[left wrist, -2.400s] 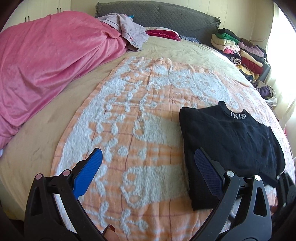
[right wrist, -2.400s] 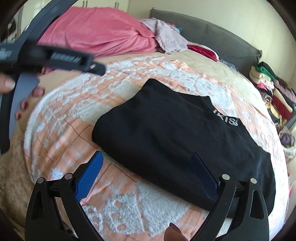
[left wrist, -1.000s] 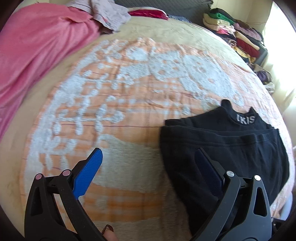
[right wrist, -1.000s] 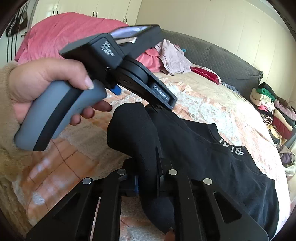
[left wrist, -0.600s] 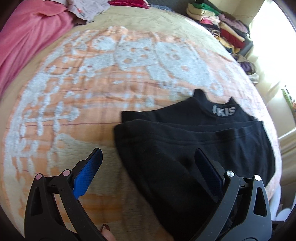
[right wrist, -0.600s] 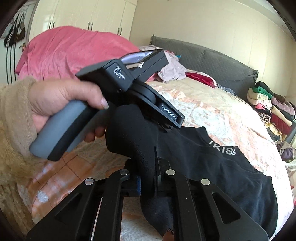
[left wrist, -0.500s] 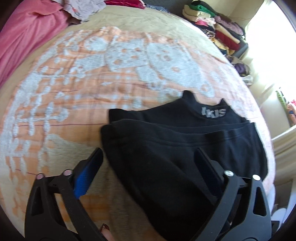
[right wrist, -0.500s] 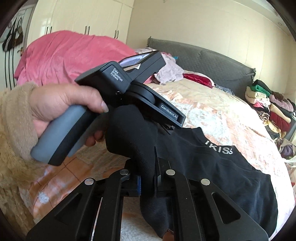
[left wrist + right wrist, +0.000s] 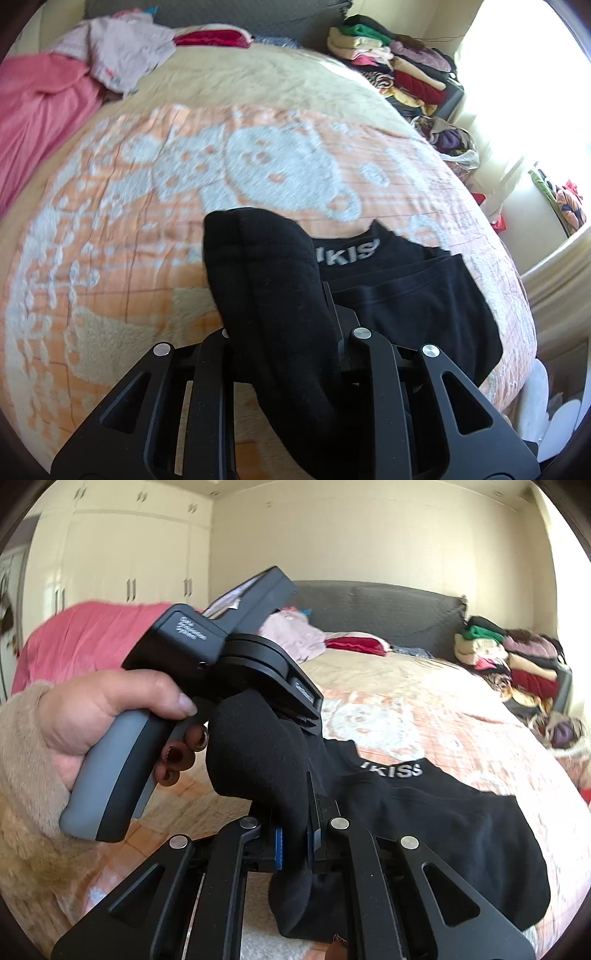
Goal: Fold small clothes
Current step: 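Lift the gripped side and fold it over onto the sweatshirt with both tools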
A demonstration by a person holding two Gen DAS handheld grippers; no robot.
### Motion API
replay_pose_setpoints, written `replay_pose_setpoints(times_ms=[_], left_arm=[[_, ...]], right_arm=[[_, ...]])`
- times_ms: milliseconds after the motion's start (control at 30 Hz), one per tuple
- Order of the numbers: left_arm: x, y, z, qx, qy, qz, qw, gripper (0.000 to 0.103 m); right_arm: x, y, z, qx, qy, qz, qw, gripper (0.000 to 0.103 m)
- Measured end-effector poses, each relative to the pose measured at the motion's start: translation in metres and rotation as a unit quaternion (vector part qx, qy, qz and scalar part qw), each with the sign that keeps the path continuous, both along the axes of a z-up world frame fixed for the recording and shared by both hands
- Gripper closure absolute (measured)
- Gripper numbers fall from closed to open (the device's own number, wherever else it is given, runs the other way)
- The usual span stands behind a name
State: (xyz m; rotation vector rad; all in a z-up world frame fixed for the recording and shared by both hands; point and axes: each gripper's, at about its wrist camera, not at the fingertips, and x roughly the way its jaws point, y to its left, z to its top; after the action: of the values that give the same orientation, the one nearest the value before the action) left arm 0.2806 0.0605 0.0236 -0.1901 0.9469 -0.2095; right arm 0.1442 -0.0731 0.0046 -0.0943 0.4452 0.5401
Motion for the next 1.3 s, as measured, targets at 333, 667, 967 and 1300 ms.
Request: replay_pose_setpoints(times_ms=[333,667,967,1300], left_arm=[[0.005,-0.057,0.017,0.028,-0.018,-0.032,0.9989,0.087],[0.010,-0.110,0.019,0.048,-0.026,-0.060,0.9967,0.087],[0.020,-0.150,0.013,0.048,-0.019,-0.077,0.9957,0.087],[0.029,-0.194,-0.003,0.064,-0.005,-0.099,0.9930,0.087]], right_arm=[[-0.007,-0.040,0.002,0.032,0.003,-0.058,0.998,0.096],[-0.017,-0.076,-0.003,0.062,0.009,-0.107,0.992,0.096],[-0.020,-0.103,-0.007,0.075,0.017,-0.139,0.987,0.096],[-0.013,-0.135,-0.019,0.081,0.038,-0.170,0.981,0.096]])
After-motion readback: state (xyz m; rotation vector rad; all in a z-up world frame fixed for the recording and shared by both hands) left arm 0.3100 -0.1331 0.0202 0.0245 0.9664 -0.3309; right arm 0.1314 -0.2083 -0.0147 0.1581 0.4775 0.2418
